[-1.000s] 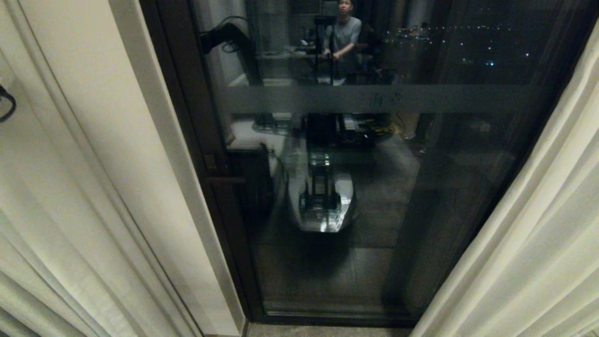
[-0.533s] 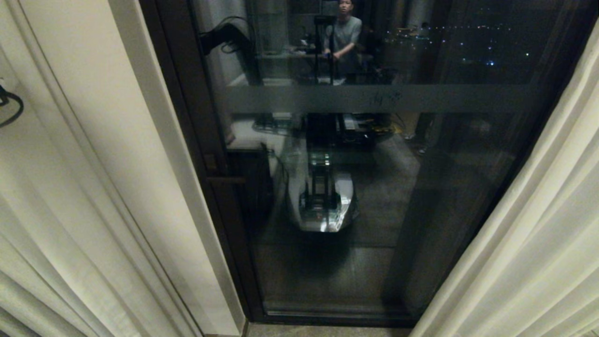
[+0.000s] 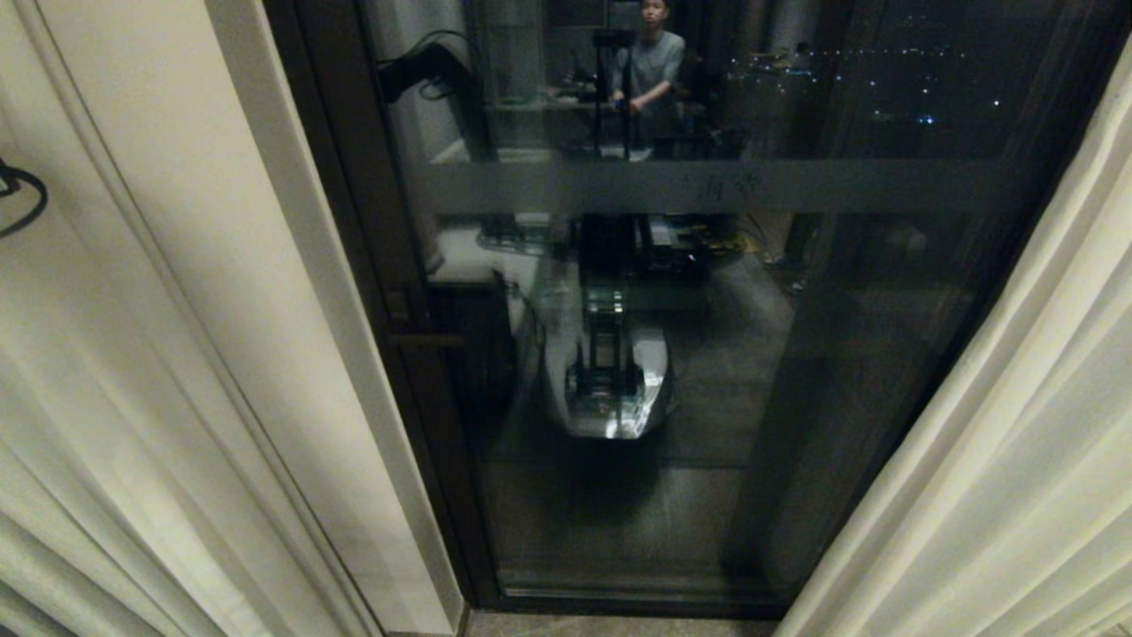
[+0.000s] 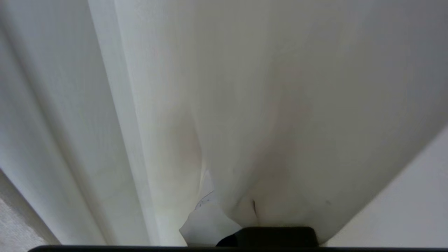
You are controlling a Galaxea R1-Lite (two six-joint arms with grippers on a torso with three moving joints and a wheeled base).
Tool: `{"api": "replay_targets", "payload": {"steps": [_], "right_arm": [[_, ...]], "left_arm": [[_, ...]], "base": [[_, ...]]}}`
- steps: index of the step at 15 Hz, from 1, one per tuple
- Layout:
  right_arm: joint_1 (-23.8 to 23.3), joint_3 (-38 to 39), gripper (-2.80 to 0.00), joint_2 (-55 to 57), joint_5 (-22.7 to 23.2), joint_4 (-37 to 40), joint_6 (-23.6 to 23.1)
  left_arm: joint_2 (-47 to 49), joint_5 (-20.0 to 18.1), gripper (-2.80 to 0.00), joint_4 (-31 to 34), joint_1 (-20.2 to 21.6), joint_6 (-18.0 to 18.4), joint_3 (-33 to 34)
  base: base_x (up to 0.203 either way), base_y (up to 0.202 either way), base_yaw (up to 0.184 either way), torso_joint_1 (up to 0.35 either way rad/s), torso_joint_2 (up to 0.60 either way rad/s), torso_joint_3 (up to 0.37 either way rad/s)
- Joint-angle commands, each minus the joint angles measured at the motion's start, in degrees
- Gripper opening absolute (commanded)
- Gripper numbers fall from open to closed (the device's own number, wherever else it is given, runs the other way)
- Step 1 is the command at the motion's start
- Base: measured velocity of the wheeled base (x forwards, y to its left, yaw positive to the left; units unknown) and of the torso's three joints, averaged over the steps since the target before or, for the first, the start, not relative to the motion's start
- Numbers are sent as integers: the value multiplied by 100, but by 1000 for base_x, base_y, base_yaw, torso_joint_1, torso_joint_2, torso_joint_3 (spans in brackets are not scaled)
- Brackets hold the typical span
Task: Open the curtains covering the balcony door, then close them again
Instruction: Close the inner curtains on both sides
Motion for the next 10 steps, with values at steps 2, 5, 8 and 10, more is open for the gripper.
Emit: {"api": "replay_targets", "payload": {"steps": [2,5,8,10], "right_arm": [[4,1,-280,-19,6,2,-5],[4,1,-280,-19,6,2,-5],[4,1,-280,-19,6,2,-5],[4,1,-280,-19,6,2,-5]], "left_arm": [[-120,-31,-280,-10,0,-6,-3],[-225,-32,-280,-8,8,-6,7],[-306,-32,-280,-2,-37,2,13],[-348,-30,-280,-2,-88,2,33]], "base": [[0,0,0,0,0,0],[0,0,0,0,0,0],[0,0,0,0,0,0],[0,0,0,0,0,0]]}}
